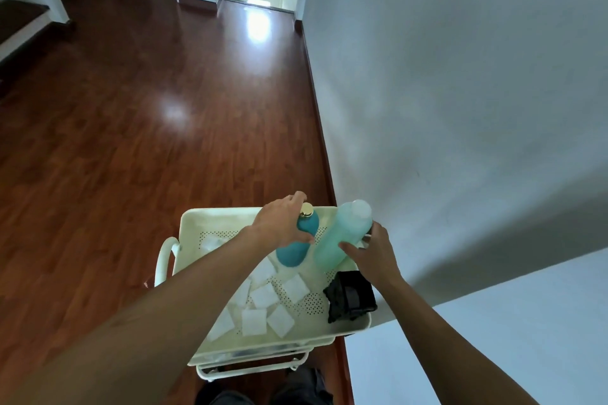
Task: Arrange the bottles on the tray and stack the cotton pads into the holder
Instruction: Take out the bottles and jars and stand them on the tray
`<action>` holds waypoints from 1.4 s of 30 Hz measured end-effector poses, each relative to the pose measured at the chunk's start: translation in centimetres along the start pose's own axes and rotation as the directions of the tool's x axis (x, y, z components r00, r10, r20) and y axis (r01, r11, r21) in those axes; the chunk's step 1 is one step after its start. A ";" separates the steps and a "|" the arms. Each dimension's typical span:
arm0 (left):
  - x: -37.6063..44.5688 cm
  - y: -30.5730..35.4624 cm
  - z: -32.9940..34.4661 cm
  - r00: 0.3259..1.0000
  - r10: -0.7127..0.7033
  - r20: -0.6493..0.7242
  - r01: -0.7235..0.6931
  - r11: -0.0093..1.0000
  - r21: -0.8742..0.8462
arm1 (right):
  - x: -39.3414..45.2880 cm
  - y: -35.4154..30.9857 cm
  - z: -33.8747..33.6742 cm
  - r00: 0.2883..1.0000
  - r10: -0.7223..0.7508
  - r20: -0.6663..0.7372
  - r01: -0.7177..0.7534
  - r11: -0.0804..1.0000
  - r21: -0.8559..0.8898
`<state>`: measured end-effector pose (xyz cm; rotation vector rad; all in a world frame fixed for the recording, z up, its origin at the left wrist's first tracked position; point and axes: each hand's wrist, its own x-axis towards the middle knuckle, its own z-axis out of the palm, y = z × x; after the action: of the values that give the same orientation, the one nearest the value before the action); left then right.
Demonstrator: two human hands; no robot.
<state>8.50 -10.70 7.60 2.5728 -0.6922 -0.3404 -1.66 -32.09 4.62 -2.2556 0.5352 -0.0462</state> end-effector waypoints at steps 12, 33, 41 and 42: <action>-2.2 -7.9 -1.2 0.973 -0.176 0.152 0.149 0.974 0.173 | -5.6 -0.7 3.7 0.996 -0.084 -0.033 0.083 0.996 -0.037; -2.7 -15.2 -0.7 0.921 -0.228 0.316 0.072 0.897 0.437 | -7.3 -2.9 18.4 0.880 0.068 0.470 -0.067 0.998 -0.019; -1.9 -17.6 0.0 0.865 -0.211 0.454 -0.020 0.892 0.452 | -7.3 -4.9 22.3 0.795 0.247 0.555 -0.267 0.963 -0.047; -1.8 -17.8 0.1 0.863 -0.205 0.462 -0.027 0.894 0.448 | -7.3 -5.2 22.7 0.795 0.260 0.548 -0.280 0.959 -0.049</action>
<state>14.28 3.95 -0.92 2.9809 -0.9110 -1.0197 -1.84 -10.18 -6.07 -2.0026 0.5243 0.7181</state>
